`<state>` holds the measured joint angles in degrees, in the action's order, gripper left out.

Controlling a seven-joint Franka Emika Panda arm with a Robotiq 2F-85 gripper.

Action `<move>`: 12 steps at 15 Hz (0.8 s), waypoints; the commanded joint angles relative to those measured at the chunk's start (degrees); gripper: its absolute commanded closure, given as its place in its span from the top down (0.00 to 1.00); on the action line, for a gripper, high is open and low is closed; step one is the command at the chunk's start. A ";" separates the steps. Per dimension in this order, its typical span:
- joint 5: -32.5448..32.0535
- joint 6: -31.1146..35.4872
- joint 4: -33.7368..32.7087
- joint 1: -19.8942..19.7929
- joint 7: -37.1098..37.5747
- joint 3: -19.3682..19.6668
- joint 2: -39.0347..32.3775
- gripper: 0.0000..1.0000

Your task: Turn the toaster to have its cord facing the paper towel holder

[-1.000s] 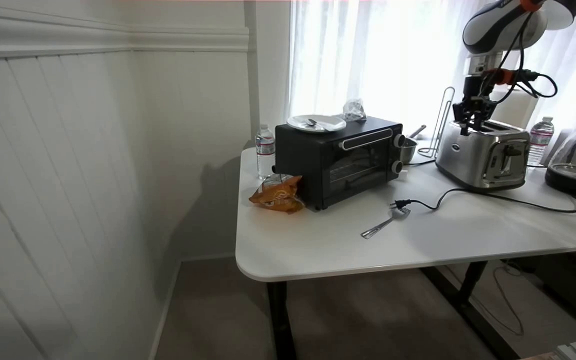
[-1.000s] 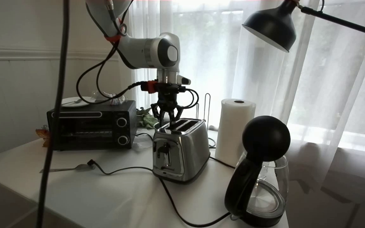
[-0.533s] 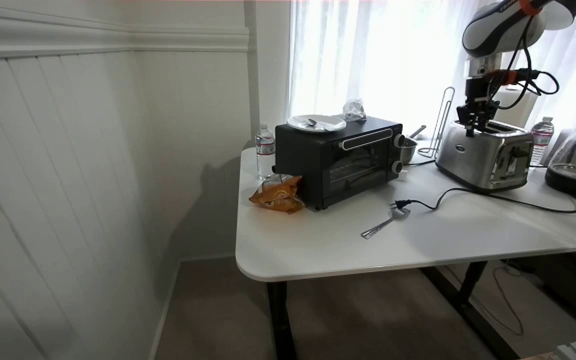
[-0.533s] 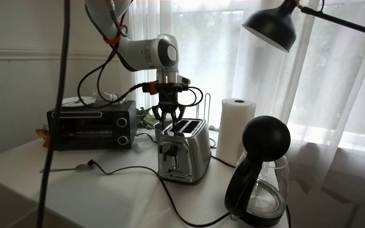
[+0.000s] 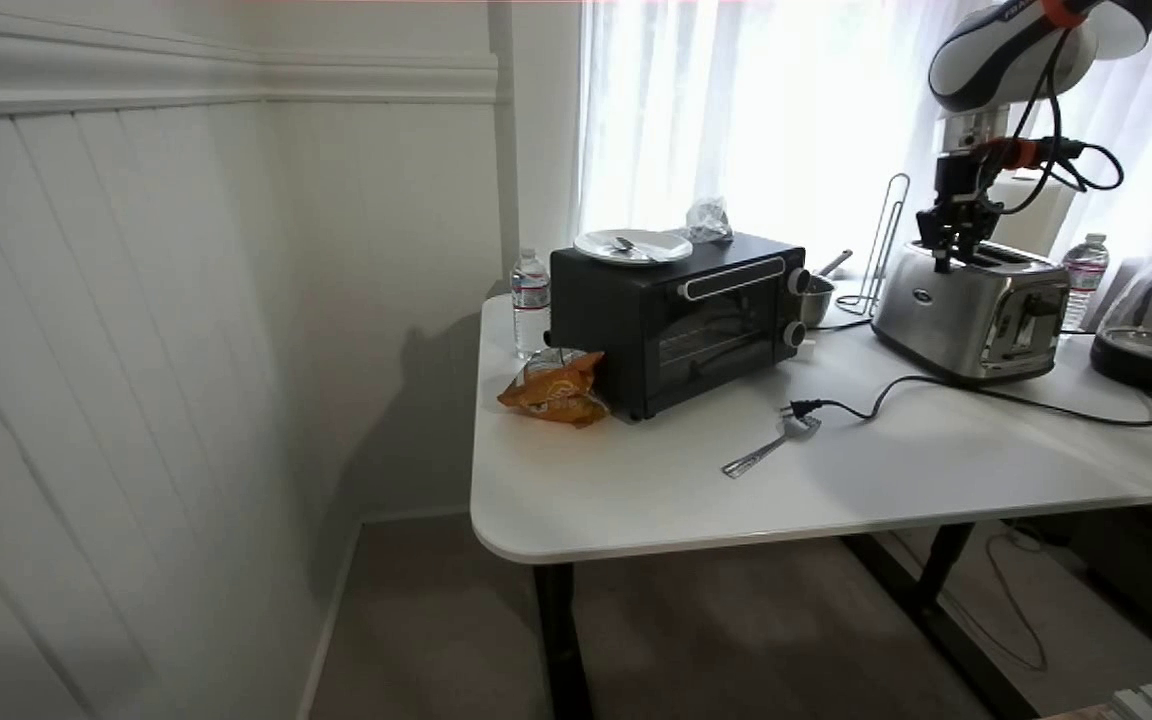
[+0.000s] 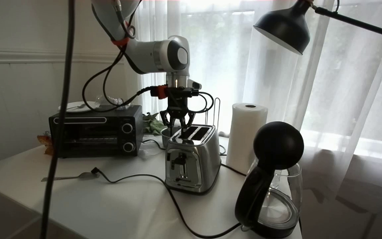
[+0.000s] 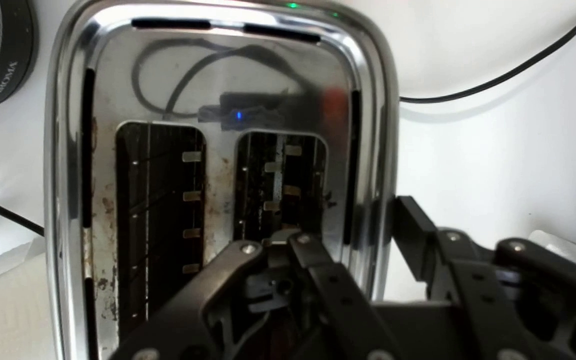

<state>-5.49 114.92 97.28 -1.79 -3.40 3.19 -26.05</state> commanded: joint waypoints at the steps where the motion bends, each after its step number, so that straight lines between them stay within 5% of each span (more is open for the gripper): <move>1: 4.90 -2.21 -0.16 -2.00 -2.64 -1.88 -0.35 0.17; 12: 13.53 -6.35 0.38 -2.94 -0.01 -2.03 1.51 0.17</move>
<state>5.03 110.17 96.17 -4.05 -4.64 2.19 -26.17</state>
